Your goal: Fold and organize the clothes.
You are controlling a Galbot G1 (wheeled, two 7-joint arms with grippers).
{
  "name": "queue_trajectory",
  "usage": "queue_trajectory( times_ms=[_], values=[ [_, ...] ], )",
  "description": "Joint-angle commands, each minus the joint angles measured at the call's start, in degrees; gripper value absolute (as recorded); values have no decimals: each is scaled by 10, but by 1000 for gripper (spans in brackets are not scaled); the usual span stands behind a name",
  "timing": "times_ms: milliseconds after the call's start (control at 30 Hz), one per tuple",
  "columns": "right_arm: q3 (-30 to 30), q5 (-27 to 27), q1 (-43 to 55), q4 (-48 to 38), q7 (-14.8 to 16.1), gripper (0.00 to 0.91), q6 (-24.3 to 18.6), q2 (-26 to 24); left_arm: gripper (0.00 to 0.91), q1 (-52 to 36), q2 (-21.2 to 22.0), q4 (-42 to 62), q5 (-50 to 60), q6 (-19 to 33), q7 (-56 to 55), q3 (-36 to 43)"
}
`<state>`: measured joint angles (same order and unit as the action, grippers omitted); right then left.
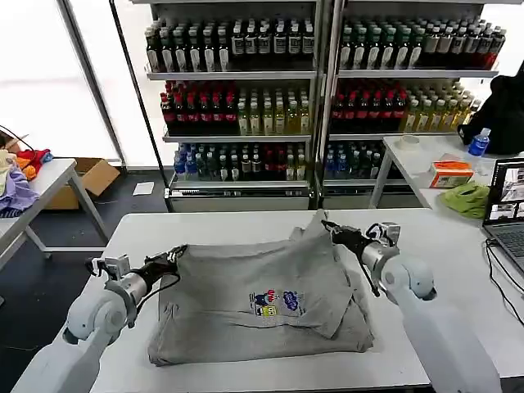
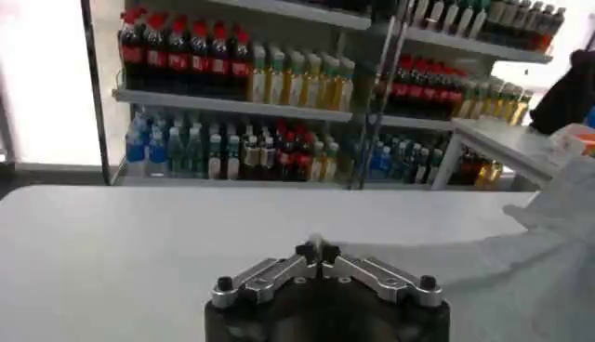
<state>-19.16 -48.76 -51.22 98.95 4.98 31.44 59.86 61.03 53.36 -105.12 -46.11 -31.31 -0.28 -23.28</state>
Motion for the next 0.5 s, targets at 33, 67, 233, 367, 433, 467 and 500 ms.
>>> queue_trajectory(
  times_ms=[33,67,233,367,433,467,500],
  values=[
    [-113,-15,-197,158,-3,0,3,-19,10,155,-7,-138,14,-5,0,-75],
    [-121,-17,-218,171,-1,0,2,-23,10,164,-5,-149,18,-6,-1,-78],
    [-160,-4,-337,199,23,0,-26,-46,10,246,3,-181,57,-7,13,-90],
    [-171,30,-399,206,35,0,-38,-43,0,292,7,-191,87,-17,22,-86],
    [-162,57,-411,203,38,0,-46,-41,10,308,10,-193,127,-18,30,-81],
    [-158,66,-411,200,33,312,-46,-38,91,316,17,-191,169,-18,38,-74],
    [-156,71,-409,197,30,907,-46,-33,766,320,19,-191,184,-18,43,-73]
  ],
)
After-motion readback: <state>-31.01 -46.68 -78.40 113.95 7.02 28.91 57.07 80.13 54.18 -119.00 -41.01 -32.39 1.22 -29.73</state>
